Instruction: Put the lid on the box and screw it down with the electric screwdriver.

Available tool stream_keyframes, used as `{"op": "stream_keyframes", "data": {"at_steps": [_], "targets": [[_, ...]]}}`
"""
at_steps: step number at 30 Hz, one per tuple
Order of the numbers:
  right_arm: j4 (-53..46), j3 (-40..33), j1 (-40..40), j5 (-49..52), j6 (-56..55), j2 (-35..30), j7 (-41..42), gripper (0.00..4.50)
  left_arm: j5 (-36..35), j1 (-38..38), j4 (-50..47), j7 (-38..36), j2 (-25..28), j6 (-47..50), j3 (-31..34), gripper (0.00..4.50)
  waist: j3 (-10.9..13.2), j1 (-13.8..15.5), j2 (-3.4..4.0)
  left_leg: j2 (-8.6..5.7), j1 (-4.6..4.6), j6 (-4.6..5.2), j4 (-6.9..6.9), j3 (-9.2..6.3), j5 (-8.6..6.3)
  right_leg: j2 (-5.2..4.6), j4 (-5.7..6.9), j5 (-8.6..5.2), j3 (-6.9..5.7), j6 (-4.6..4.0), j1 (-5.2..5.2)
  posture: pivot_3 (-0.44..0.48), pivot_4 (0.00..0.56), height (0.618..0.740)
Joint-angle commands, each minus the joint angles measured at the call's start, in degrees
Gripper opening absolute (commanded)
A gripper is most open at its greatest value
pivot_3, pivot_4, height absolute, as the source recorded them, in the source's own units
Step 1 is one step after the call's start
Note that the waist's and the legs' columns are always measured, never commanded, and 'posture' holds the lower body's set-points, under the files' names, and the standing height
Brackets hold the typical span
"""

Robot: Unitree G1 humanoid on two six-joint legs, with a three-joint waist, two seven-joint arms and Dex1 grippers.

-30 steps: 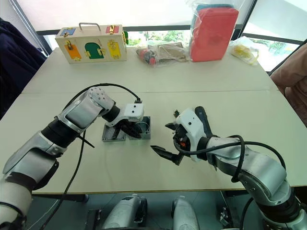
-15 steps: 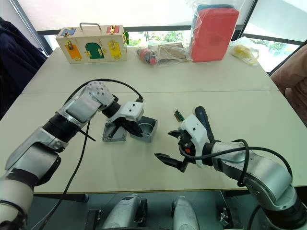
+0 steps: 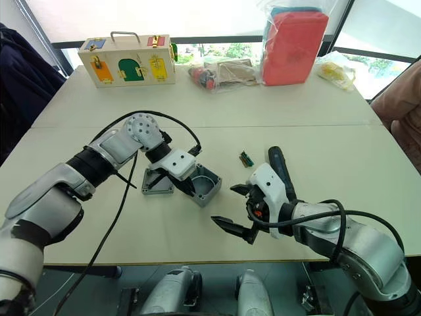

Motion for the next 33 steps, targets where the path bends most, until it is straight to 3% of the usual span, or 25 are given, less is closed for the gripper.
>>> {"op": "stream_keyframes", "data": {"at_steps": [1, 6, 8, 12, 15, 16, 19, 22, 26, 33], "targets": [[-2.66, -1.93, 0.41, 0.49, -1.18, -0.24, 0.08, 4.50, -3.83, -2.24, 0.01, -0.17, 1.17, -1.31, -2.09, 1.71, 0.00, -0.07, 0.00, 0.00, 0.00, 0.00, 0.01, 0.00, 0.00, 0.00, 0.00, 0.00, 0.00, 0.00, 0.00, 0.000, 0.150, 0.740], [-2.08, -2.37, -0.42, 0.78, -1.31, -1.14, 1.51, 4.50, -3.54, -3.83, -0.69, -0.17, 4.49, -0.63, -2.45, 3.66, 0.00, -0.12, 0.00, 0.01, 0.01, 0.01, 0.01, 0.00, 0.00, 0.02, 0.02, -0.01, 0.01, 0.01, -0.01, 0.000, 0.150, 0.740], [-2.24, -3.97, -1.27, 2.76, -1.12, -1.39, 2.26, 4.50, -5.42, -6.48, -2.97, -0.17, 8.23, 4.46, -1.17, 3.66, 0.02, -0.14, -0.02, 0.00, 0.01, 0.01, 0.01, 0.00, 0.00, 0.02, 0.02, -0.01, 0.00, 0.01, -0.01, 0.000, 0.150, 0.740], [-2.00, -7.09, -5.39, 8.60, -1.31, -1.44, 3.42, 4.50, -13.69, -10.91, -11.03, -0.17, 17.97, 25.29, 5.53, 3.66, 0.14, -0.33, -0.06, 0.01, -0.03, 0.03, 0.03, 0.00, -0.02, 0.06, 0.06, -0.04, 0.01, 0.06, -0.06, 0.000, 0.150, 0.740], [-1.33, -6.11, -8.98, 9.94, -1.34, -1.31, 3.64, 4.50, -12.10, -10.63, -15.42, -0.17, 23.50, 39.62, 9.14, 3.66, 0.12, -0.57, -0.02, 0.01, 0.04, 0.09, 0.03, 0.00, -0.06, 0.05, 0.06, -0.11, 0.02, 0.17, 0.00, 0.000, 0.150, 0.740], [-0.80, -5.15, -10.62, 9.73, -1.39, -1.35, 4.00, 4.50, -11.94, -8.91, -17.64, 1.11, 25.54, 44.29, 11.62, 3.66, 0.11, -0.58, 0.00, 0.01, 0.06, 0.10, 0.03, 0.00, -0.06, 0.06, 0.06, -0.12, 0.02, 0.19, 0.03, 0.000, 0.150, 0.740], [2.39, 0.34, -14.79, 4.78, -3.41, -1.79, 7.24, 4.50, -10.52, -2.17, -25.35, 15.26, 28.48, 62.22, 18.81, 3.66, 0.11, -0.85, 0.01, 0.01, 0.11, 0.10, 0.03, 0.00, -0.06, 0.07, 0.13, -0.14, 0.03, 0.22, 0.05, 0.000, 0.150, 0.740], [5.65, 6.18, -16.95, -2.05, -7.36, -2.18, 10.88, 4.50, -9.00, 2.62, -31.78, 28.39, 26.24, 80.56, 24.75, 3.66, 0.14, -0.27, -0.06, 0.01, 0.10, 0.09, 0.10, -0.04, -0.05, 0.07, 0.18, -0.15, 0.01, 0.24, 0.08, 0.000, 0.150, 0.740], [10.89, 12.66, -21.58, -9.33, -11.98, -0.92, 15.15, 4.50, -8.26, 10.30, -39.76, 41.84, 17.90, 102.04, 35.93, 3.66, 0.17, -0.18, -0.11, -0.07, 0.04, 0.09, 0.13, -0.04, -0.06, 0.02, 0.18, -0.15, 0.03, 0.27, 0.06, 0.000, 0.150, 0.740], [14.84, 16.66, -22.84, -15.91, -16.19, 0.31, 19.26, 4.50, -8.52, 19.21, -42.45, 60.00, 7.10, 104.65, 41.75, 3.66, 0.18, -0.09, -0.15, -0.06, 0.04, -0.20, 0.07, -0.06, 0.11, 0.02, 0.24, -0.15, 0.07, 0.25, -0.05, 0.000, 0.150, 0.740]]}}
